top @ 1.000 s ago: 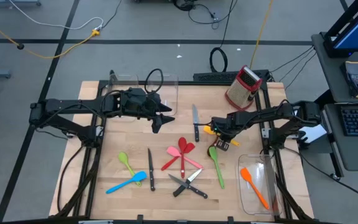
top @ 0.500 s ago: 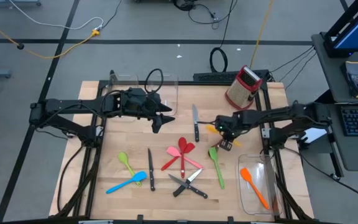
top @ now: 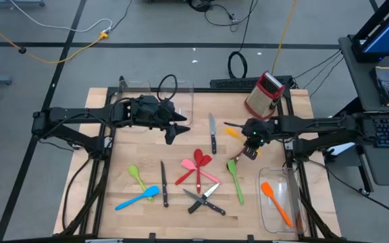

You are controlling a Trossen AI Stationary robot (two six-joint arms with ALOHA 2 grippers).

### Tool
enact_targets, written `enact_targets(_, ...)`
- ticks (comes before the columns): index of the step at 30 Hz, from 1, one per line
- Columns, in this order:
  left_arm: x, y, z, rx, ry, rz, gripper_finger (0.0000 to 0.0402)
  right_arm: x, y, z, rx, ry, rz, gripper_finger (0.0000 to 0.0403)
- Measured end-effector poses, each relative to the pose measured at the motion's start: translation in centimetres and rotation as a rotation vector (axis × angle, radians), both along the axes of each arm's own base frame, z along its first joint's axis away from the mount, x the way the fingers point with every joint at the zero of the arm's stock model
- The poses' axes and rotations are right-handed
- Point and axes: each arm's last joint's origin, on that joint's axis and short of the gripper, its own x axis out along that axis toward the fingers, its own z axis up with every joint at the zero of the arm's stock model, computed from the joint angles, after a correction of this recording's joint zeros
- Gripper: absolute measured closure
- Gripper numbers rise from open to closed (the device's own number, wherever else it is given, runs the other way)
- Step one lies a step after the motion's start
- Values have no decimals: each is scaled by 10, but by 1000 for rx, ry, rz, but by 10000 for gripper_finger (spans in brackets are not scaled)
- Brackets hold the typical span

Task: Pick & Place Kitchen Items
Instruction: Put the yellow spatula into the bottom transparent bin

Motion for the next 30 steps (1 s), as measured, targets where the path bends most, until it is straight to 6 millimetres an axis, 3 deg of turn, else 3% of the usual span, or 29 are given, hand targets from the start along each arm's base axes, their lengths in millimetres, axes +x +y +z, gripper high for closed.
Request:
enact_targets(10, 0, 0, 0, -8, -1, 3, 149, 0, 0, 12, -22, -114, 12, 386)
enact_targets(26, 0, 0, 0, -10, 0, 4, 149, 1, 0, 12, -29, -121, 26, 386)
enact_targets(30, 0, 0, 0, -9, 0, 4, 149, 9, 1, 18, 12, -232, 59, 385)
